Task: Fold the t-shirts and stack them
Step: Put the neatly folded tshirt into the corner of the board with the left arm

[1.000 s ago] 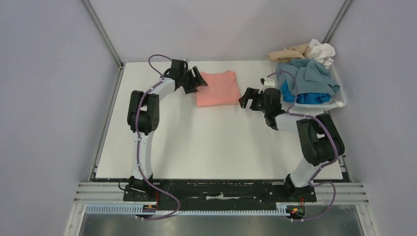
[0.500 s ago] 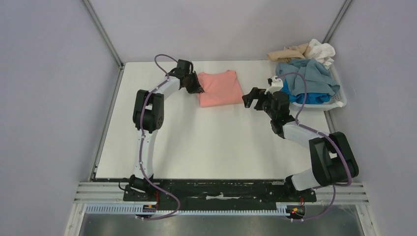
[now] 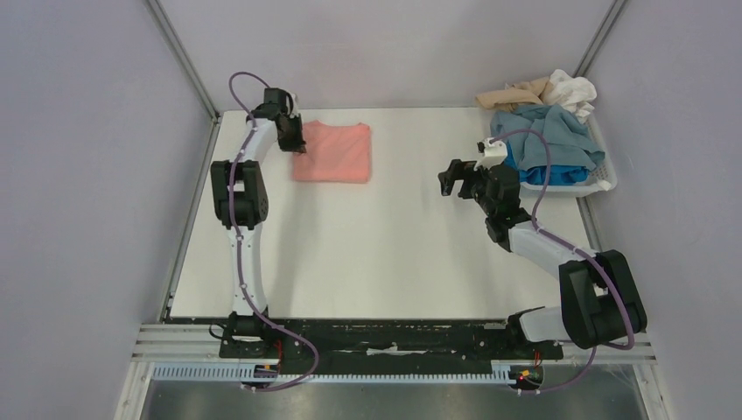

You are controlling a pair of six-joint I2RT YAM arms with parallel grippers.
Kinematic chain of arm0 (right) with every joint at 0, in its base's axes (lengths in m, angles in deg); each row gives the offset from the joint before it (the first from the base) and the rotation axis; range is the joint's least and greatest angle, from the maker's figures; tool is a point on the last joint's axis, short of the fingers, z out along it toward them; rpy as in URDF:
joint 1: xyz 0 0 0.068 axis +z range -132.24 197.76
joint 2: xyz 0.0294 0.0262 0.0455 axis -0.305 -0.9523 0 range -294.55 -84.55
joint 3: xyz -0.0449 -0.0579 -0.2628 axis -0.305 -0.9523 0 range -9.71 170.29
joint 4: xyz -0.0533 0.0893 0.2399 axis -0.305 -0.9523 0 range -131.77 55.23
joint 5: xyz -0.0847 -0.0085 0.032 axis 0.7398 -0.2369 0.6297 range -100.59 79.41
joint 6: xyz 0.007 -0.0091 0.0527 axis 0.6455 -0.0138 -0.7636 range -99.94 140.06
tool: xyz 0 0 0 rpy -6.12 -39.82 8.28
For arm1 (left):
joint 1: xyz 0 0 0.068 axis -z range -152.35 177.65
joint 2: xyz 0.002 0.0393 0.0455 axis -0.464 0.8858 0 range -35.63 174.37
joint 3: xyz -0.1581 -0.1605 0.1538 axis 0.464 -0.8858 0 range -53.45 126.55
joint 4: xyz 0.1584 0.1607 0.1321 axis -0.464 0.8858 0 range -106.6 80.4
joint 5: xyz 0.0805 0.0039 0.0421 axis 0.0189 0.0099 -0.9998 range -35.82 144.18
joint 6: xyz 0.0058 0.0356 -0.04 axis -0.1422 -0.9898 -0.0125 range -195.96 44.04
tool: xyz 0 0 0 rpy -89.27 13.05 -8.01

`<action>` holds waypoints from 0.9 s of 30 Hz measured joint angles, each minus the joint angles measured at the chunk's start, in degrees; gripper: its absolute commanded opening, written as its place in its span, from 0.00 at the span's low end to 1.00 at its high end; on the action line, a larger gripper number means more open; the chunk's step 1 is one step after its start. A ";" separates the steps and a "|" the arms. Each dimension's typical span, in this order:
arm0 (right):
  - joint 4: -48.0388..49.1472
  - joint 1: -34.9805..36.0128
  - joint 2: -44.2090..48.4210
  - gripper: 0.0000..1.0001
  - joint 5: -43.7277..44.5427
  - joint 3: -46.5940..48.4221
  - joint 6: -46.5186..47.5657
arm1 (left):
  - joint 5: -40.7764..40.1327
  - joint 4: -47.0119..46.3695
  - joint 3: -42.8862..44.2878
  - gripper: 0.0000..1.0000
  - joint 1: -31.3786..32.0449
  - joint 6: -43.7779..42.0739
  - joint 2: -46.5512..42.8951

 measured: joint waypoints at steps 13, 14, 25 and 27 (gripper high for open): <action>-3.50 0.00 -2.43 0.98 0.39 0.22 0.98 | -8.41 6.14 12.57 0.02 -13.77 -14.58 7.10; -3.65 0.00 -2.95 0.98 0.37 0.35 0.96 | -9.38 5.95 13.18 0.02 -14.43 -15.06 7.37; -7.41 0.00 -6.01 0.98 -0.02 2.21 0.46 | -15.80 -4.46 15.28 0.03 -17.25 -15.17 9.79; -8.04 0.00 -5.81 0.98 0.04 2.19 0.42 | -17.20 -6.25 15.32 0.34 -17.25 -14.93 10.23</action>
